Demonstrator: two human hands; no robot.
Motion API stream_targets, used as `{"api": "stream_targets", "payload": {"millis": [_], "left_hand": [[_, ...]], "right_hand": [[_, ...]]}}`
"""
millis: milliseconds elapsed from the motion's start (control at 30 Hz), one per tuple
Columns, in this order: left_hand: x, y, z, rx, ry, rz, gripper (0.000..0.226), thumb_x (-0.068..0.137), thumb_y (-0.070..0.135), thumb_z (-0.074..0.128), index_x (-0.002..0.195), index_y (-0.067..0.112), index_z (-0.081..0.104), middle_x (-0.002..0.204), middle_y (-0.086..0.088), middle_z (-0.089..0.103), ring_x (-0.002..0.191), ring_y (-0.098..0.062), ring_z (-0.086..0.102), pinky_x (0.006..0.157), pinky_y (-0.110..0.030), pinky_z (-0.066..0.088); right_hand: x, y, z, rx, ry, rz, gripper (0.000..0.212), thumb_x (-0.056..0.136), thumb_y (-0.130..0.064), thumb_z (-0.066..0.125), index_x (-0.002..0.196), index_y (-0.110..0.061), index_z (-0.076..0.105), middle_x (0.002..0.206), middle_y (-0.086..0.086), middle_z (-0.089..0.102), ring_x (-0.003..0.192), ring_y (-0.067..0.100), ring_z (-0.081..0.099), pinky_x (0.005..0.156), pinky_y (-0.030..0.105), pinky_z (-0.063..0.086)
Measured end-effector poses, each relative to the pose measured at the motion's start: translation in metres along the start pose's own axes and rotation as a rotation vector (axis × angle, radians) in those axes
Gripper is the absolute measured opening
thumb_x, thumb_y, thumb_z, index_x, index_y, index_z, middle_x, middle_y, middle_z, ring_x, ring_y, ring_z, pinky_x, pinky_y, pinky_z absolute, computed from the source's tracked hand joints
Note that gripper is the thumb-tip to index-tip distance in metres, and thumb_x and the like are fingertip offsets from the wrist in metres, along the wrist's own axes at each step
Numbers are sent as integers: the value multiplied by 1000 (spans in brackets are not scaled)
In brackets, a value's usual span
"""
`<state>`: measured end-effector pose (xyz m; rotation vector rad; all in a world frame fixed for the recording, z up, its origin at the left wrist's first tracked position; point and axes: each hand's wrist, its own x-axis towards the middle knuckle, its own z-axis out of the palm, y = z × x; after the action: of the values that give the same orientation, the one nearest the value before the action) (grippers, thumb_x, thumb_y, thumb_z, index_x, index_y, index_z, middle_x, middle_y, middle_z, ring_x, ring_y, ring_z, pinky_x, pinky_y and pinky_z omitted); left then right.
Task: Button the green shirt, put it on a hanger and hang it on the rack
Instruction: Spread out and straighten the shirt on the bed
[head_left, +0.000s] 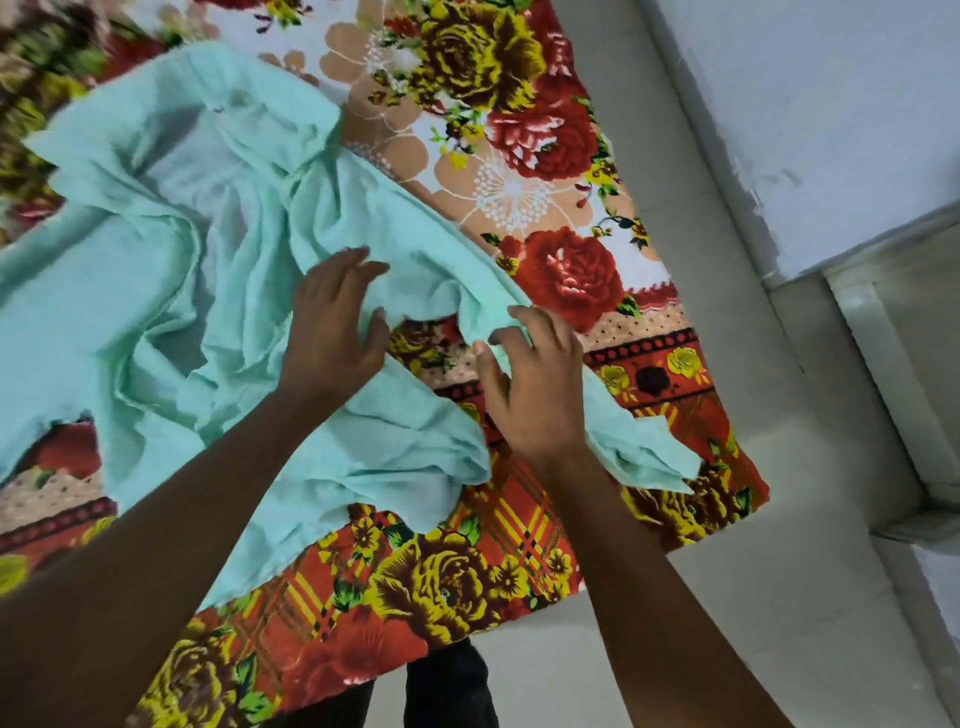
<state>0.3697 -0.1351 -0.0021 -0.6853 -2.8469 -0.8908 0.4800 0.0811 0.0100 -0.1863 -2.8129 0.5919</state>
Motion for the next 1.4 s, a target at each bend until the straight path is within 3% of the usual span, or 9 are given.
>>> {"api": "stream_targets", "payload": {"millis": [100,233,367,567,800,900,1067,1233,1400], "left_hand": [[-3,-30,-24,93,101,-142,46,92,19,65,136,8,58,140,-16,59,132,-38,53,113,-52,40],[-13,-67,-36,164,-94,-464,43,86,30,66,124,9,67,123,-18,66,115,-43,62,99,-53,45],[-43,-67,-31,200,-133,-261,15,81,25,63,89,13,69,98,-9,67,93,-37,64,80,-44,40],[-71,-58,-38,-10,-10,-401,27,94,34,56,102,10,64,82,-14,69,78,-39,63,64,-43,52],[-89,-20,-48,-405,304,-735,26,104,40,51,96,17,60,63,-4,61,59,-14,59,56,-34,46],[-99,-9,-40,-524,420,-871,24,107,32,51,90,14,50,65,-5,52,62,-16,53,54,-25,36],[-103,1,-37,-554,504,-901,30,107,34,53,86,14,45,63,3,41,56,-8,43,53,-20,32],[-111,38,-41,-587,564,-831,35,104,33,57,76,30,36,57,6,32,49,-5,32,46,-26,26],[-128,47,-43,-589,652,-935,29,103,38,56,80,23,47,59,1,35,52,-5,34,48,-28,29]], "right_hand": [[31,-49,32,204,-62,-80,22,99,-25,61,101,-6,73,110,11,67,108,32,60,93,47,50],[66,-106,69,386,-383,73,27,95,-24,67,117,-9,68,109,11,69,107,32,64,93,45,52],[105,-125,91,103,-758,100,35,97,-45,61,87,-12,63,102,16,72,104,37,67,76,36,47],[165,-156,94,-35,-322,-124,28,103,-34,53,88,-14,65,93,10,69,95,33,66,69,36,42],[248,-150,133,129,-313,-61,53,91,7,51,139,-14,60,152,18,38,143,36,37,117,36,36],[265,-124,134,217,-265,6,54,71,7,47,114,-9,75,134,21,56,127,35,55,109,34,44],[260,-105,127,120,-496,-436,44,78,-15,56,115,-6,79,129,24,66,123,38,61,107,33,42],[286,-109,132,161,-384,-429,38,79,5,58,106,-5,82,104,19,76,101,37,68,93,33,52],[305,-138,121,92,-442,-339,49,74,-3,48,108,-7,81,113,18,77,111,37,67,101,30,46]]}}
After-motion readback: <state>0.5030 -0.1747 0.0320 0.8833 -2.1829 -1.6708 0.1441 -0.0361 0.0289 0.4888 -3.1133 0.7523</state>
